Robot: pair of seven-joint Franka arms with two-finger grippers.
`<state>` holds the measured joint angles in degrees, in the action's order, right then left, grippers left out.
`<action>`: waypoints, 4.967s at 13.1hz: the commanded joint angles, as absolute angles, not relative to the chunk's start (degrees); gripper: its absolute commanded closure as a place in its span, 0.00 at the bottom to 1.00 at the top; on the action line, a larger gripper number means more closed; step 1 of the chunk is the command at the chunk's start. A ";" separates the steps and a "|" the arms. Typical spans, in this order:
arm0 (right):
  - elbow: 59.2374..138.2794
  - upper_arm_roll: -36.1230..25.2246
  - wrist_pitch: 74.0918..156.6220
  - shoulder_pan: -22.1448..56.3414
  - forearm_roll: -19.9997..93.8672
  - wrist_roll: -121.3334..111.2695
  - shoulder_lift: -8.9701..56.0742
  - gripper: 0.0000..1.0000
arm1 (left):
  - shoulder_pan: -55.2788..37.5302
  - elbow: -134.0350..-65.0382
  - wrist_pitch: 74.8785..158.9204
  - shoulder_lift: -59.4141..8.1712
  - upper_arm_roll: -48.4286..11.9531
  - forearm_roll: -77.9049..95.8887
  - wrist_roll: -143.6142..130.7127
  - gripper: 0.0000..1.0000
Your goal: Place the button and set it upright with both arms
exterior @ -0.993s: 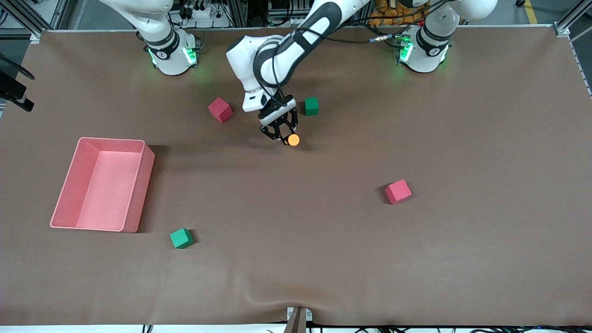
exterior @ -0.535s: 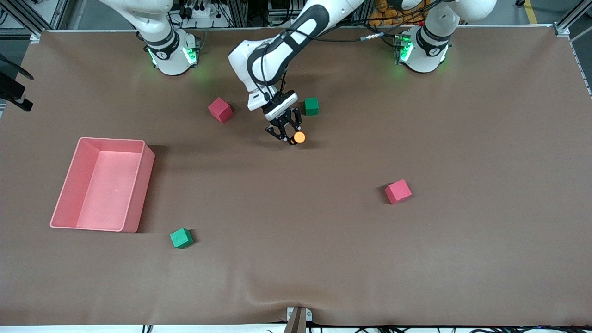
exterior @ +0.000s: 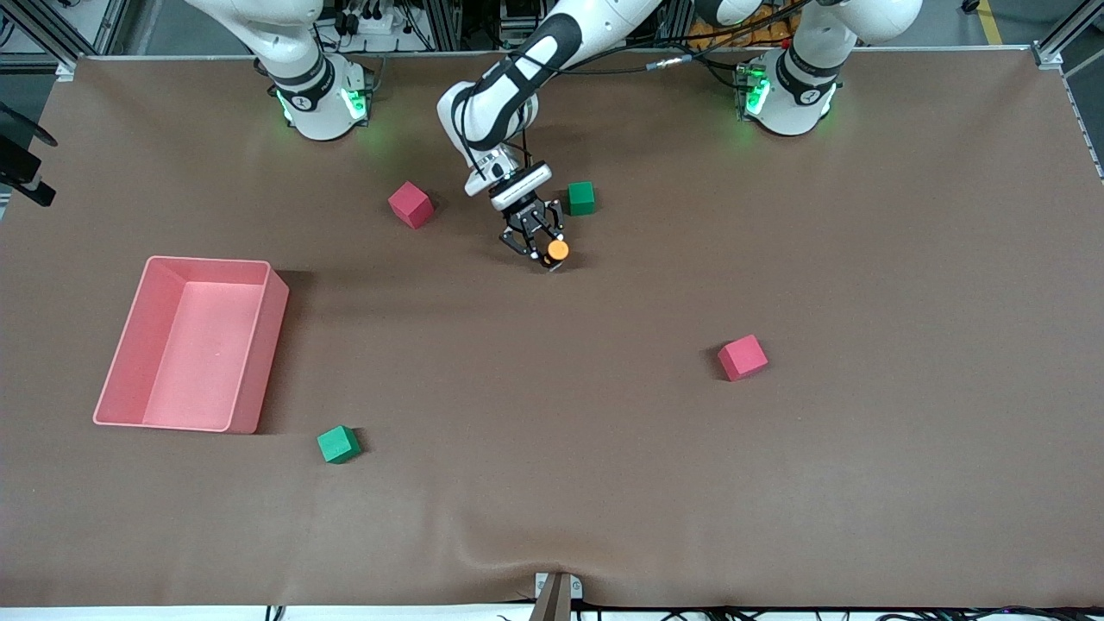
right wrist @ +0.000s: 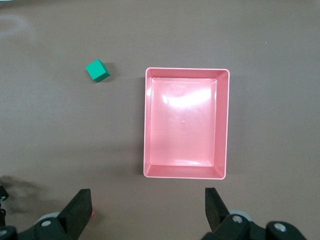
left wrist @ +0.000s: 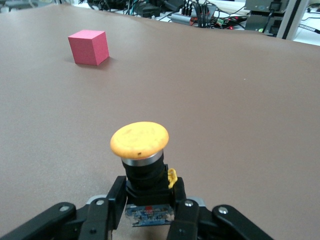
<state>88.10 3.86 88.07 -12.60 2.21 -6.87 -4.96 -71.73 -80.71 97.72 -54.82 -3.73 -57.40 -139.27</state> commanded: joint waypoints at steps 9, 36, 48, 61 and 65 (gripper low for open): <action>86.92 3.25 87.28 -13.27 3.25 -6.86 -6.06 0.00 | -75.85 -78.23 94.39 -60.38 0.79 -61.52 -143.61 0.84; 84.55 3.78 88.68 -11.25 2.46 -6.24 -5.98 0.00 | -47.66 -77.78 93.69 -27.96 -4.83 -31.83 -81.07 0.00; 84.90 3.69 84.37 -11.16 2.72 -6.24 -6.15 0.00 | -9.44 -78.14 93.25 -17.32 -4.92 -7.85 -15.44 0.00; 85.60 4.66 82.61 -10.81 2.72 -6.15 -10.19 0.00 | 5.10 -104.39 98.52 12.10 -4.83 1.14 -2.99 0.00; 86.40 4.48 83.93 -10.98 2.72 -6.15 -9.93 0.00 | 4.66 -93.54 96.78 3.97 -4.75 1.14 -2.81 0.00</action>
